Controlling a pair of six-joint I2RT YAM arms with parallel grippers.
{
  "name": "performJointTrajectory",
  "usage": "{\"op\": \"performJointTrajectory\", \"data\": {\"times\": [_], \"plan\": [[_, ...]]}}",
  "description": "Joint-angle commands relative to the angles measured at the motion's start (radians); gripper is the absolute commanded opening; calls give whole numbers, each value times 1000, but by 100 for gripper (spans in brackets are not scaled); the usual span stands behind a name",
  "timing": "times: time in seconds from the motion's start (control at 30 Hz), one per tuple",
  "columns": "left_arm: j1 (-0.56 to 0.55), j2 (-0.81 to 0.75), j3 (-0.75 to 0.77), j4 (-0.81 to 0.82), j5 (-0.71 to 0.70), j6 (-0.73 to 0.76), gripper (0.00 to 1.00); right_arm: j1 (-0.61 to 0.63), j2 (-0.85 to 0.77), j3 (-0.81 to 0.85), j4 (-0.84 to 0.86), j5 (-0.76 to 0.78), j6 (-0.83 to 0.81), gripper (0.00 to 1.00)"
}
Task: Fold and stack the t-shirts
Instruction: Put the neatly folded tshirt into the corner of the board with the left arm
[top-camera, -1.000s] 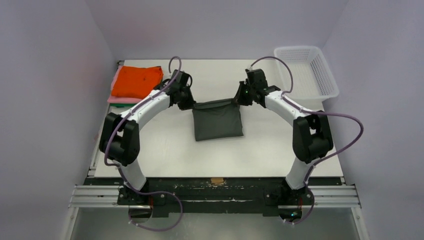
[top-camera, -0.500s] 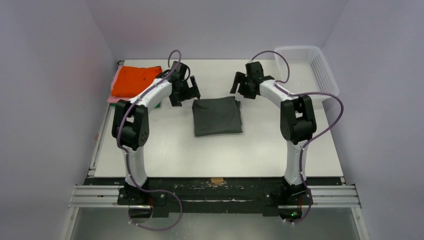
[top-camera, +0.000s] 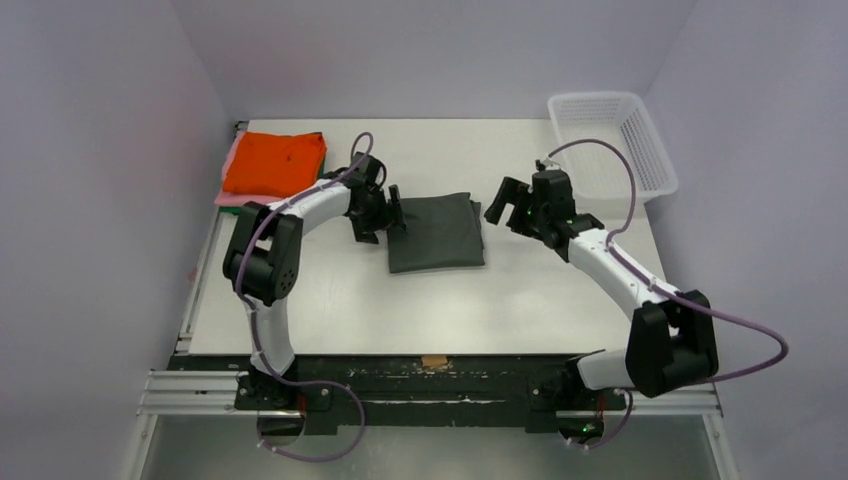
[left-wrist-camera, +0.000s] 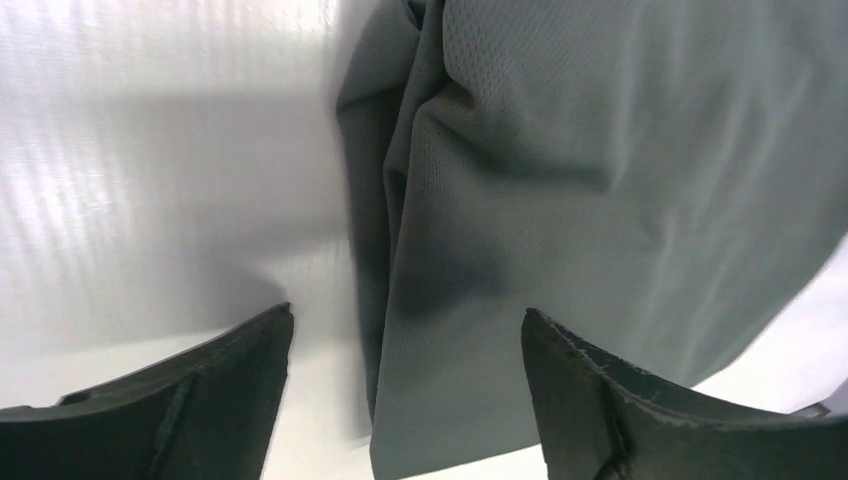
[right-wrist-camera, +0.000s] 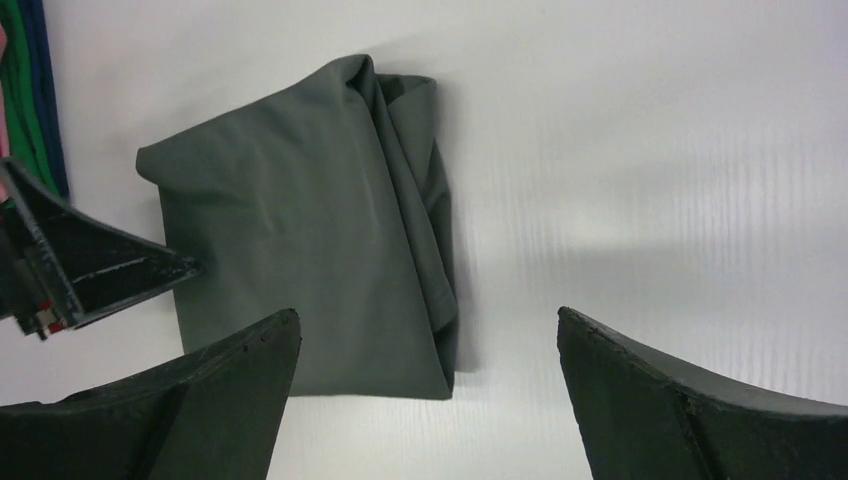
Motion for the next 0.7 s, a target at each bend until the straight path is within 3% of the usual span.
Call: {"op": "performJointTrajectory", "data": {"times": [0.0, 0.17, 0.27, 0.4, 0.67], "plan": [[-46, 60, 58, -2, 13, -6, 77, 3, -165, -79, 37, 37, 25, 99], [-75, 135, 128, -71, -41, -23, 57, 3, -294, -124, 11, 77, 20, 99], [-89, 172, 183, -125, -62, -17, 40, 3, -343, -143, 11, 96, 14, 99], [-104, 216, 267, -187, -110, 10, 0, 3, -372, -148, 1, 106, 3, 99], [-108, 261, 454, -329, -436, 201, 0, 3, -381, -163, 18, 104, -27, 99]]}}
